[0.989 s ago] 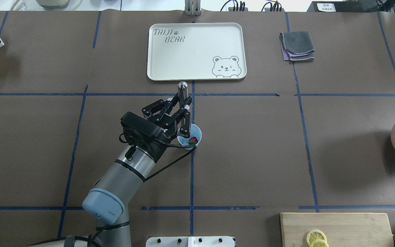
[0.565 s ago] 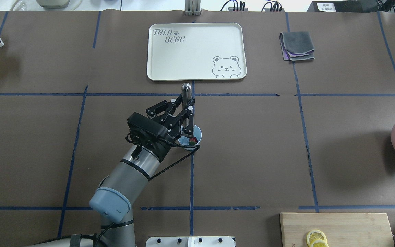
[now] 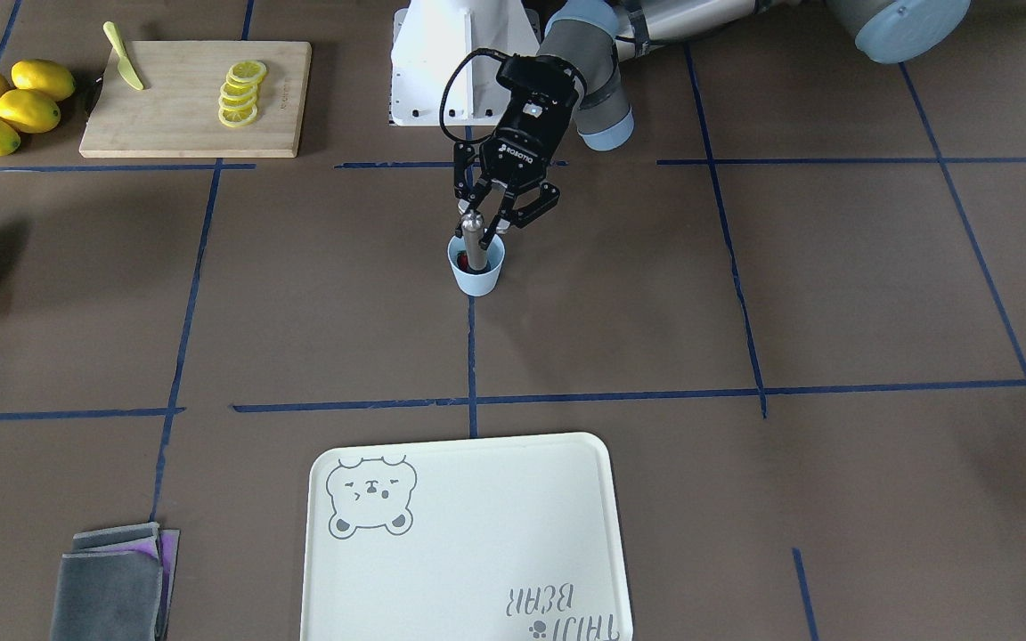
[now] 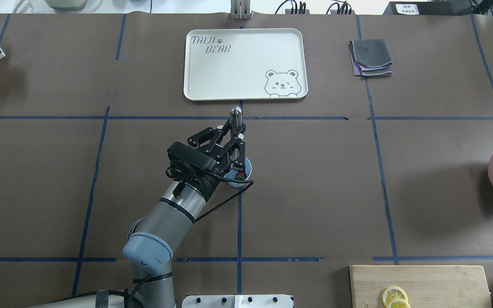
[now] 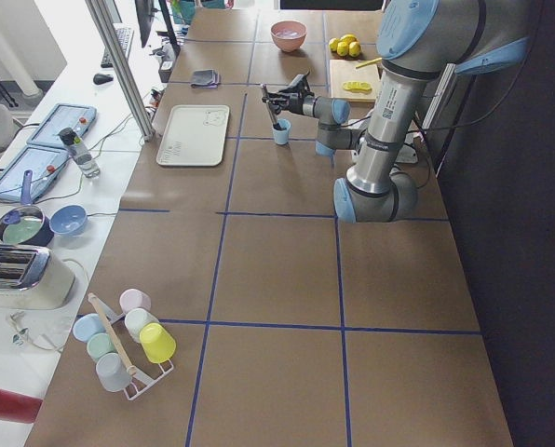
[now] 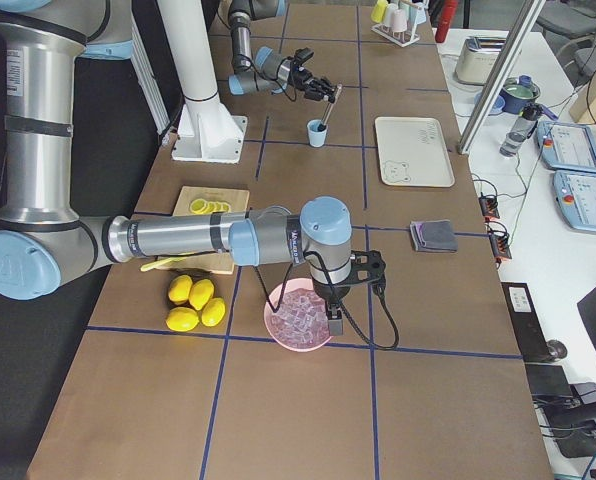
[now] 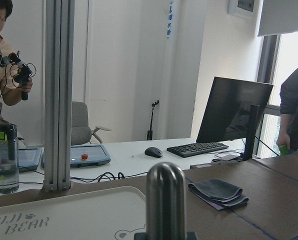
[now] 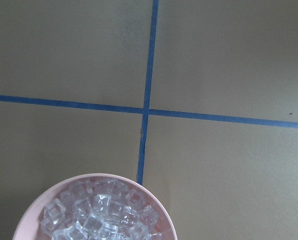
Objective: Mash ice and strawberries in cup
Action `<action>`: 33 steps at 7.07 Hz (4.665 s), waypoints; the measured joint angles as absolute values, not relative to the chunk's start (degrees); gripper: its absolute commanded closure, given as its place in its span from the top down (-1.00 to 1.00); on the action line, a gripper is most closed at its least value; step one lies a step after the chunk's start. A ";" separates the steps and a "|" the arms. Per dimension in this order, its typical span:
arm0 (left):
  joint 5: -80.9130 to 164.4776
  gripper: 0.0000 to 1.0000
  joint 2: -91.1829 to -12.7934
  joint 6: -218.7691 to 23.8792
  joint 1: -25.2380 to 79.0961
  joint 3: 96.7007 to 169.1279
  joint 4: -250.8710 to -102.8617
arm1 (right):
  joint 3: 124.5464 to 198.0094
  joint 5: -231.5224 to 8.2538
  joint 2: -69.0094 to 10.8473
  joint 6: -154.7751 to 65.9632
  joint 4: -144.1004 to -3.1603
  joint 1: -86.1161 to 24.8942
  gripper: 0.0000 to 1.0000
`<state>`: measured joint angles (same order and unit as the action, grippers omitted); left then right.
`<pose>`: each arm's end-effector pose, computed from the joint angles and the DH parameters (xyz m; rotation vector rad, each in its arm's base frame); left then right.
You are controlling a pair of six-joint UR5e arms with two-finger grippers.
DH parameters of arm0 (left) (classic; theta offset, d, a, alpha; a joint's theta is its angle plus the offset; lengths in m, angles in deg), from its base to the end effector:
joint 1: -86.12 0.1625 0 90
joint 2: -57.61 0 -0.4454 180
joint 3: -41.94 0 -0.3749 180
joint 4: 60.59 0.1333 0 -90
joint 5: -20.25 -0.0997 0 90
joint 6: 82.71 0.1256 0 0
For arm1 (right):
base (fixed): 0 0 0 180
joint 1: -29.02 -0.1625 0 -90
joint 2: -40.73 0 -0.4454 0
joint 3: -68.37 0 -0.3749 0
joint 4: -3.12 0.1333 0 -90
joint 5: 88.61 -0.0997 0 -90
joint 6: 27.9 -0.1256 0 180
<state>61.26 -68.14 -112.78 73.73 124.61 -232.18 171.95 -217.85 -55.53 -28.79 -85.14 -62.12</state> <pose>0.5696 -0.3586 0.2237 1.4561 1.0637 -0.2316 0.0625 -0.4359 0.6378 0.1534 -0.6830 -0.0202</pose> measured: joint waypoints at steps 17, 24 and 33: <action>63.37 -1.00 -66.42 -113.74 69.75 136.69 -229.39 | 171.33 -217.85 -55.74 -28.70 -84.98 -62.12 1.00; 103.90 -1.00 -52.78 -145.37 42.23 136.80 -215.84 | 169.84 -218.08 -55.15 -29.41 -84.92 -61.84 1.00; 151.99 -1.00 -31.94 -138.70 22.34 135.49 -187.91 | 169.66 -218.68 -54.51 -29.41 -83.74 -61.59 1.00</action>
<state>151.99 -31.94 -138.70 22.34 135.49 -187.91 169.66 -218.68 -54.51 -29.41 -83.74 -61.59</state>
